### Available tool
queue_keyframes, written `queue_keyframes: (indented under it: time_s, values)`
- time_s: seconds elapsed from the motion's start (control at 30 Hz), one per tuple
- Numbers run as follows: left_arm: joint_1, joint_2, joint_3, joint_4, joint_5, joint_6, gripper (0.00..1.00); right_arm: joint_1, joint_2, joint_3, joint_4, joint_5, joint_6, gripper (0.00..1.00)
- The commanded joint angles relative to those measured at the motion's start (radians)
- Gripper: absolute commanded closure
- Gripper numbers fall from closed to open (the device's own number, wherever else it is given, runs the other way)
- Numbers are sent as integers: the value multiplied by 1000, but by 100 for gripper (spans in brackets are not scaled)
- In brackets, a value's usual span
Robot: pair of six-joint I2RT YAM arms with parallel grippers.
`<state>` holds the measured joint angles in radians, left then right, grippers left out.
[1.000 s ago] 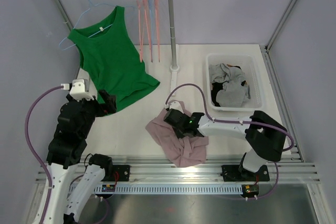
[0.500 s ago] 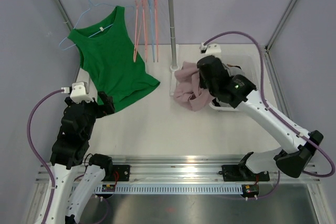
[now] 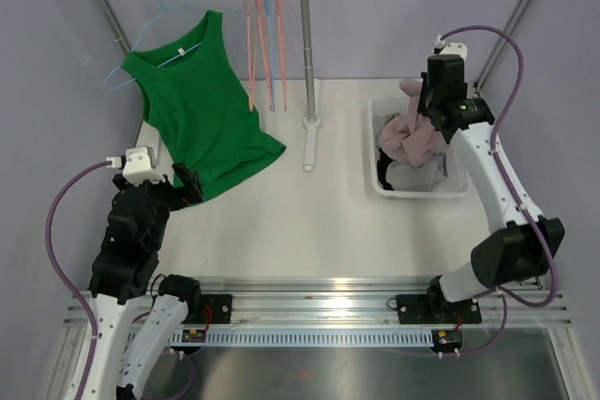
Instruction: Remove the tank top from the hanger
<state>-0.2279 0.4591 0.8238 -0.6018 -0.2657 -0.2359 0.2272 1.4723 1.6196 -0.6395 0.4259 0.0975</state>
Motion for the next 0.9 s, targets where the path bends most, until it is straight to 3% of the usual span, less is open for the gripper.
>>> queue_keyframes:
  time_s: [0.0, 0.13, 0.3, 0.43, 0.53, 0.57, 0.6, 0.87]
  values:
    - [1, -19, -11, 62, -52, -2, 1, -49, 103, -172, 61, -170, 57, 100]
    - [1, -31, -14, 63, -58, -8, 1, -87, 247, -302, 113, -254, 114, 100]
    - [1, -37, -15, 63, -66, -3, 1, -127, 466, -283, 60, -317, 166, 100]
    - [1, -31, 0, 57, -52, -5, 1, -129, 427, -277, 46, -311, 176, 100]
    - [1, -2, 67, 2, -55, -20, 1, -129, 355, -212, -18, -276, 171, 81]
    - [1, 7, 89, -12, -56, -25, 1, -131, 339, -163, -61, -266, 169, 71]
    - [1, 18, 119, -30, -56, -26, 1, -131, 314, -138, -81, -254, 169, 53]
    - [1, 203, 476, -210, -30, -19, 1, -129, 240, 133, -238, -210, 145, 22]
